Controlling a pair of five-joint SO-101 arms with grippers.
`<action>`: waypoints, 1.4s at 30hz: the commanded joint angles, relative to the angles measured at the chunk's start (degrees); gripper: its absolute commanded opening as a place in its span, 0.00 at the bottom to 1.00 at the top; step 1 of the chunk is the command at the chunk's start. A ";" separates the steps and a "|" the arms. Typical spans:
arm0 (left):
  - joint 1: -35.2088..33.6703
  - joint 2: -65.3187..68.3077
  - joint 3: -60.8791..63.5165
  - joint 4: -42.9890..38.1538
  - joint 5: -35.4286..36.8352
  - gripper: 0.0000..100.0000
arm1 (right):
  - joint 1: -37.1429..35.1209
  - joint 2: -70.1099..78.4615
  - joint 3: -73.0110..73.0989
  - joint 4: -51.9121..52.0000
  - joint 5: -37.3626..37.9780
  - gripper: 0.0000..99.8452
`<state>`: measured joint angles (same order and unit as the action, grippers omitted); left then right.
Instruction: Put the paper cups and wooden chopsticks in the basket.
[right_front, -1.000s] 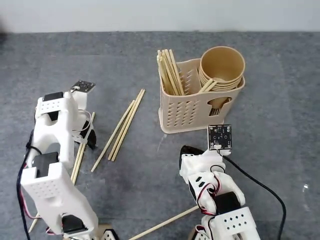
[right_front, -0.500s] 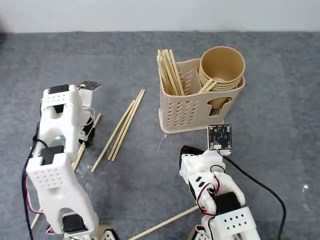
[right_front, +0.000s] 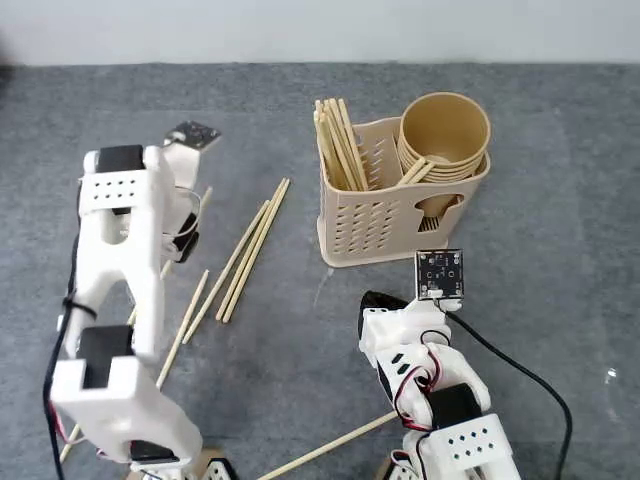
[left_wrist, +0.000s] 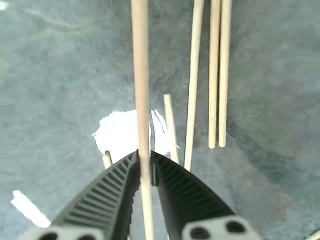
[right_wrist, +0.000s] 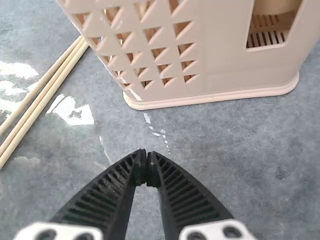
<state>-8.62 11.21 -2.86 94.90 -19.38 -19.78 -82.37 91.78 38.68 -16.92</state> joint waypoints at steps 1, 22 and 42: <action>0.18 -5.89 -1.19 1.58 0.00 0.01 | 0.22 -0.84 -0.35 -0.31 -0.26 0.01; 0.35 -5.89 25.63 -16.26 -0.26 0.02 | 0.31 -0.84 -0.26 -0.31 -0.26 0.01; 2.99 -5.71 26.68 -17.41 -0.09 0.09 | 0.31 -0.84 -0.26 -0.31 -0.26 0.01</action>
<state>-5.63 8.48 23.96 78.02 -19.38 -19.78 -82.37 91.78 38.68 -16.92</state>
